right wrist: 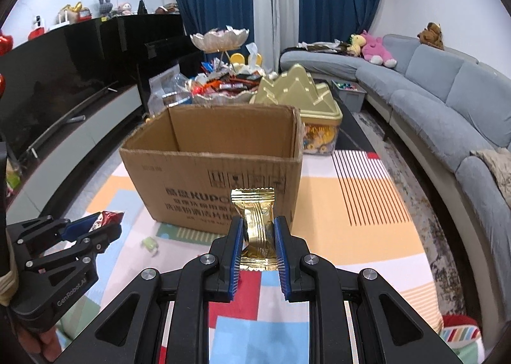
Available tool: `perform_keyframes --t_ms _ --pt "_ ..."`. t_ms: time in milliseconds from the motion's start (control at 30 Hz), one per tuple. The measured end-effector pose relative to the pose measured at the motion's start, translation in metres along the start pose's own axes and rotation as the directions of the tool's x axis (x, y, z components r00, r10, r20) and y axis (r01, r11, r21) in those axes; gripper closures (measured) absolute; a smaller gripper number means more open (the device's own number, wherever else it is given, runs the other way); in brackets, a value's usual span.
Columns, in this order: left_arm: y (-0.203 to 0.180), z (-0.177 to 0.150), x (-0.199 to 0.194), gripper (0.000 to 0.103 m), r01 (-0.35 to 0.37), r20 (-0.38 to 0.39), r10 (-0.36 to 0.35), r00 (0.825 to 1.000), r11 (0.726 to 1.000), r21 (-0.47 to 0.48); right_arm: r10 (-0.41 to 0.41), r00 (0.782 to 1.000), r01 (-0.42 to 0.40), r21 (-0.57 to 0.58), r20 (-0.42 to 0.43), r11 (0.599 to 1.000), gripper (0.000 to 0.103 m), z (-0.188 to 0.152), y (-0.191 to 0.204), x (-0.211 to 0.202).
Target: Organize snacks
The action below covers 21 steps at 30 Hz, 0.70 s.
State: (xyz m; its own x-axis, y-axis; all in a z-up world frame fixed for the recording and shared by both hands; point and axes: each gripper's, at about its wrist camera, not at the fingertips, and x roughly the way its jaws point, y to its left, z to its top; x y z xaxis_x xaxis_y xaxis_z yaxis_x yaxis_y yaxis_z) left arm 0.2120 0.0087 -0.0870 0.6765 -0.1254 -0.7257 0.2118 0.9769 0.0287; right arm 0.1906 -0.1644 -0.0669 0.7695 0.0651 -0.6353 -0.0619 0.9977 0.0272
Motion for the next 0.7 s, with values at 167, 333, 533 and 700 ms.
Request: perform_keyframes --t_ms 167,333,533,700 --pt "-0.001 0.018 -0.010 0.081 -0.005 0.026 0.005 1.000 1.000 -0.012 0.008 1.000 -0.008 -0.001 0.030 1.000 0.082 0.020 -0.002 -0.007" --pt "-0.001 0.037 -0.017 0.081 -0.006 0.053 0.007 0.999 1.000 -0.022 0.012 0.998 -0.011 -0.011 0.060 1.000 0.082 0.040 -0.003 -0.011" --pt "-0.001 0.065 -0.022 0.081 -0.008 0.079 0.009 0.997 1.000 -0.018 0.022 0.996 -0.021 -0.016 0.083 1.000 0.082 0.065 -0.002 -0.010" --pt "0.000 0.090 -0.021 0.081 -0.007 0.099 0.008 0.995 1.000 -0.016 0.031 0.995 -0.030 -0.017 0.091 0.999 0.082 0.085 -0.002 -0.003"
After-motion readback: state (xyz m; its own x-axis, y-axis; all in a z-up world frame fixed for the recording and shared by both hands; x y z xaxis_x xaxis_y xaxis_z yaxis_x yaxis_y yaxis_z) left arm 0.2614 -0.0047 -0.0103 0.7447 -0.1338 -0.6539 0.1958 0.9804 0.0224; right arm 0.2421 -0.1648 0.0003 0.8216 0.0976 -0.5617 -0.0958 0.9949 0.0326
